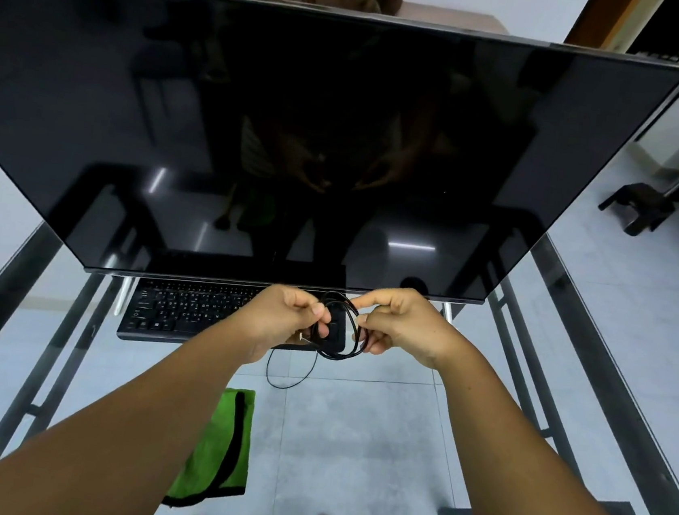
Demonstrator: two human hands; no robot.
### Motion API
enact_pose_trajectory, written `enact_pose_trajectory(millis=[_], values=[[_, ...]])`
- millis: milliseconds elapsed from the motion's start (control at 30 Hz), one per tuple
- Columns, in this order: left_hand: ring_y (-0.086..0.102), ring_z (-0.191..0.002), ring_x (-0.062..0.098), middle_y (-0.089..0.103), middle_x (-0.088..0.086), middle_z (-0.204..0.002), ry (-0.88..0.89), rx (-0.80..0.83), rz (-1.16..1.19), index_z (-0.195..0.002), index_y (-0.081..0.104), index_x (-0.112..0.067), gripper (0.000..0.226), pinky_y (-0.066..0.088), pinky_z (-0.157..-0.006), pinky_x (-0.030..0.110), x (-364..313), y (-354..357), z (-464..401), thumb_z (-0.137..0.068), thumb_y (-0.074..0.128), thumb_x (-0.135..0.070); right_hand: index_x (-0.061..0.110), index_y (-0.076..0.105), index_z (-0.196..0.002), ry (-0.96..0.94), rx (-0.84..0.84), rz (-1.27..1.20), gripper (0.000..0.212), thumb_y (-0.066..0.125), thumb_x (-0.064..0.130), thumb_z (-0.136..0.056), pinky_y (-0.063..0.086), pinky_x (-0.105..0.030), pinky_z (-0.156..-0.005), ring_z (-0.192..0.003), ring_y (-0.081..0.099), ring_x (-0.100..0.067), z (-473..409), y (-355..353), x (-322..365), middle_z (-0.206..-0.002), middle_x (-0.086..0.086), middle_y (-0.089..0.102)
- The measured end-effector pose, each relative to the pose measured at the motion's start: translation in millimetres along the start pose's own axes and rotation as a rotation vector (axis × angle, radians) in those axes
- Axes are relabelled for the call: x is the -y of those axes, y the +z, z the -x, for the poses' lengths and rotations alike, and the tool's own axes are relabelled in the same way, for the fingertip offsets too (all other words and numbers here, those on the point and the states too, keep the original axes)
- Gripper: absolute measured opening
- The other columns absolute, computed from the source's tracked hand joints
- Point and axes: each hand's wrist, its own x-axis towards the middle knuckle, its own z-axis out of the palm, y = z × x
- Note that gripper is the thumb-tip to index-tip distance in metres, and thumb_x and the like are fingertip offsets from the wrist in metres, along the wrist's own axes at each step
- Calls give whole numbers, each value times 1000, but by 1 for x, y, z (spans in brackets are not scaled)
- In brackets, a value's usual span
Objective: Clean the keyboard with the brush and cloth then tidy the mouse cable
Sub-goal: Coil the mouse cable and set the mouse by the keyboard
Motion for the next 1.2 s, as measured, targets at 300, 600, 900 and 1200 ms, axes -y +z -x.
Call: enact_pose_trajectory(millis=[300, 600, 900, 1200], values=[[68, -73, 17, 68, 10, -75, -13, -106, 289, -93, 53, -10, 9, 52, -55, 20, -3, 6, 1, -94, 61, -7, 18, 69, -110, -34, -114, -146, 26, 63, 1, -91, 52, -26, -58, -59, 64, -17, -1, 5, -9, -76, -16, 71], [66, -71, 17, 70, 14, -81, -1, -87, 407, -83, 58, -13, 18, 52, -64, 21, 5, 15, 1, -96, 54, -1, 9, 73, -101, 1, -206, -244, 19, 73, 2, -83, 48, -22, -53, -56, 62, -17, -1, 5, -15, -71, -13, 69], [65, -102, 23, 68, 22, -111, -15, 20, 739, -118, 59, 3, 43, 56, -77, 19, 15, 20, 3, -88, 32, 19, 11, 73, -92, 4, -441, -314, 17, 72, -2, -81, 52, -22, -54, -54, 63, -14, -3, 13, -26, -59, -3, 68], [67, -108, 20, 69, 16, -117, 23, -107, 639, -125, 58, 0, 47, 51, -91, 23, 26, 43, -5, -80, 72, 0, 10, 71, -94, 36, -535, -305, 16, 78, 6, -80, 54, -26, -59, -58, 68, -20, -5, 18, -50, -68, -10, 71]])
